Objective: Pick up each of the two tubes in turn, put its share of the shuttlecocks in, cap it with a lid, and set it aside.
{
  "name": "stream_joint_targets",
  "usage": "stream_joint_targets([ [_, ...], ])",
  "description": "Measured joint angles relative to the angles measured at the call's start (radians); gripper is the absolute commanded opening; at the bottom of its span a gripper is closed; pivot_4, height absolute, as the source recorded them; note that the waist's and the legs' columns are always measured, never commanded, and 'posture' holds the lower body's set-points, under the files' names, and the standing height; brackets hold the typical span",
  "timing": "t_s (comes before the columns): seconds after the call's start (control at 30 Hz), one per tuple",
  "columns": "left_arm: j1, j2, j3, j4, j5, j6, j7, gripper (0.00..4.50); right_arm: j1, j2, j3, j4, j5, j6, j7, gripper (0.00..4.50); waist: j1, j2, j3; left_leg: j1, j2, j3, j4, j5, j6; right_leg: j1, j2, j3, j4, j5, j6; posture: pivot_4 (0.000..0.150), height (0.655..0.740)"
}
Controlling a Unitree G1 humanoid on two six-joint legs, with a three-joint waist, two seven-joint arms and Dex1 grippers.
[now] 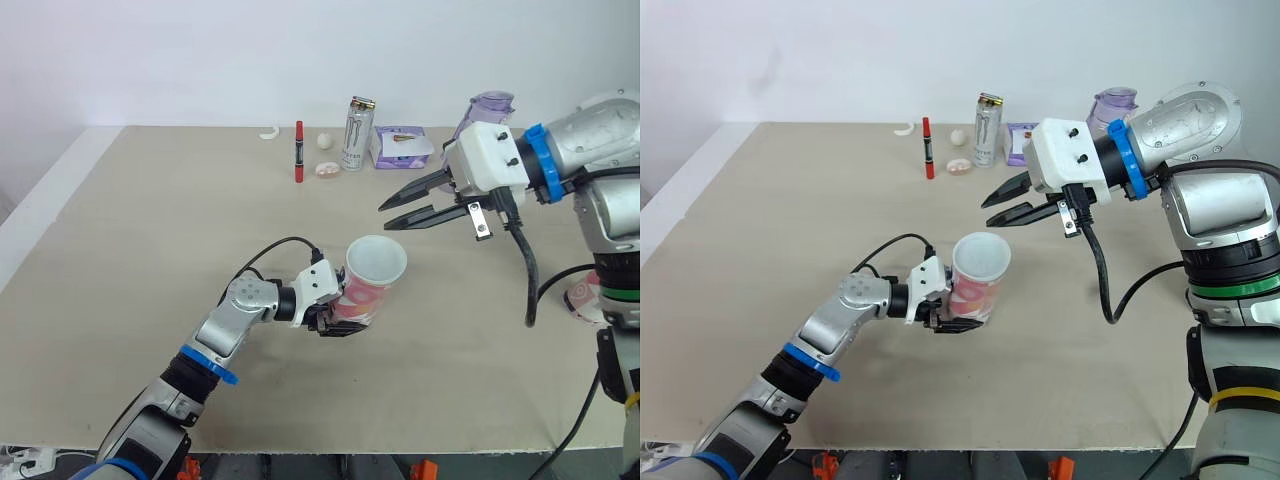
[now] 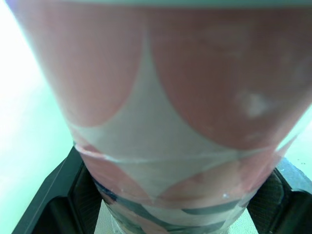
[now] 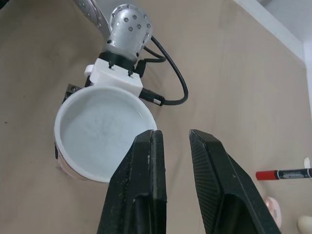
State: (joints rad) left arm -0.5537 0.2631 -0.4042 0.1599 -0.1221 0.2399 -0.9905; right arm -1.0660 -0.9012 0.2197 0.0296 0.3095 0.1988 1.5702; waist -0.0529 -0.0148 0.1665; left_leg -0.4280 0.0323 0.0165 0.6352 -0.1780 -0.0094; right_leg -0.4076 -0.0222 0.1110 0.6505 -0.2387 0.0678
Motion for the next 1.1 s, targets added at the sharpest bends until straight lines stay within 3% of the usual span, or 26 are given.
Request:
stream_joint_targets([
  [0.23, 0.003, 0.001, -0.003, -0.006, 0.000, 0.000, 0.001, 3.61, -0.001, -0.004, 0.012, -0.005, 0.009, 0.043, 0.004, 1.07, 0.000, 0.000, 0.000, 0.000, 0.000, 0.000, 0.000, 0.000, 0.000, 0.000, 0.000, 0.000, 0.000, 0.000, 0.000, 0.150, 0.7400],
  [0.3, 0.005, 0.002, -0.004, -0.009, 0.001, 0.000, 0.002, 3.61, -0.002, -0.025, 0.021, -0.002, 0.003, 0.036, 0.005, 0.67, 0.000, 0.000, 0.000, 0.000, 0.000, 0.000, 0.000, 0.000, 0.000, 0.000, 0.000, 0.000, 0.000, -0.001, 0.000, 0.150, 0.7400],
  [0.33, 0.006, 0.005, -0.006, -0.012, 0.001, 0.000, 0.001, 3.61, -0.005, -0.043, 0.023, -0.003, 0.004, 0.036, 0.005, 0.16, 0.000, 0.000, 0.000, 0.000, 0.000, 0.000, -0.001, 0.000, 0.000, 0.000, 0.000, 0.000, 0.000, -0.001, 0.000, 0.150, 0.7400],
  [1.1, 0.006, 0.005, -0.008, -0.011, 0.000, -0.002, 0.002, 3.61, -0.057, 0.004, 0.255, 0.055, -0.012, -0.127, 0.007, 0.16, 0.000, 0.000, 0.000, 0.000, 0.000, 0.000, -0.001, 0.000, 0.000, 0.000, 0.000, 0.000, 0.000, -0.001, 0.000, 0.150, 0.7400],
])
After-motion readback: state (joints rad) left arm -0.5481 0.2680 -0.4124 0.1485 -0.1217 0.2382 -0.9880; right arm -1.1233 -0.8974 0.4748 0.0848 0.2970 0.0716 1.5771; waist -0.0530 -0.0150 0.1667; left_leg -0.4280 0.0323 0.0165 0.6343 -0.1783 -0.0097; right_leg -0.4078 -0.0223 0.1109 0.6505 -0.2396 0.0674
